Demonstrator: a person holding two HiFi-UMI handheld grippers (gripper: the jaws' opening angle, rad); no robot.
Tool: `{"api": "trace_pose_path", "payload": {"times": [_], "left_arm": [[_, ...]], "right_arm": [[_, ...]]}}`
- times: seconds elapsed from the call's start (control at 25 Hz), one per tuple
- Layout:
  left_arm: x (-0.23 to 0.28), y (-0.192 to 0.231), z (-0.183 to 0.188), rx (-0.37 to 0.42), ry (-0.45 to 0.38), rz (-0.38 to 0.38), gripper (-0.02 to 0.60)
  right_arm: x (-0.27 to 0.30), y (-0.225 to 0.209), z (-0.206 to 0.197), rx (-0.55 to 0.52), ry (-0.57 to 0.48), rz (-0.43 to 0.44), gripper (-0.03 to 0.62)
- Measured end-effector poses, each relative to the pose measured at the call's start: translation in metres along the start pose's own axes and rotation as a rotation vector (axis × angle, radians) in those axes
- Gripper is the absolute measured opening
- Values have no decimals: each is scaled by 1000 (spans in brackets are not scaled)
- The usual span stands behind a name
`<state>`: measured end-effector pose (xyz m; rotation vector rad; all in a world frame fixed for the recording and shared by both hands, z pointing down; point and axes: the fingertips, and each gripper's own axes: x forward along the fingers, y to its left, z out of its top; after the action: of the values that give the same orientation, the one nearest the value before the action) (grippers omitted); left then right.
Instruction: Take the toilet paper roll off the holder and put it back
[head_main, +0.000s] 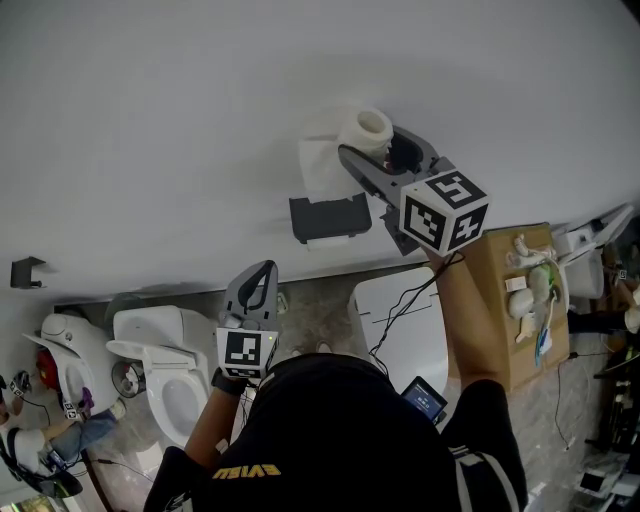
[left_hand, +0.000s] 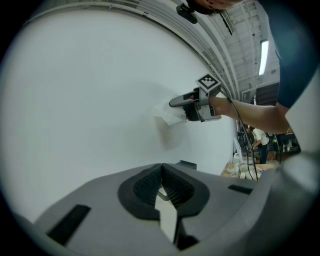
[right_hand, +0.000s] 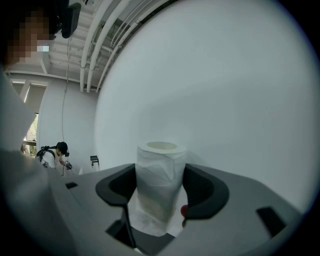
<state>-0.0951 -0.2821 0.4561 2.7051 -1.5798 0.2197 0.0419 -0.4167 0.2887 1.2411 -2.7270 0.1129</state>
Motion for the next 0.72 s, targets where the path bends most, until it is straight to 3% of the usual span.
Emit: {"api": "trace_pose_path", "payload": {"times": [0.32,0.72], "left_arm": [[5,-4,2,-13,13,0,11],[0,0,-2,-18,14,6,11]], "right_arm": [[10,1,-34,22,50,17,279],[21,8,-67,-39,78,-12,279]]}}
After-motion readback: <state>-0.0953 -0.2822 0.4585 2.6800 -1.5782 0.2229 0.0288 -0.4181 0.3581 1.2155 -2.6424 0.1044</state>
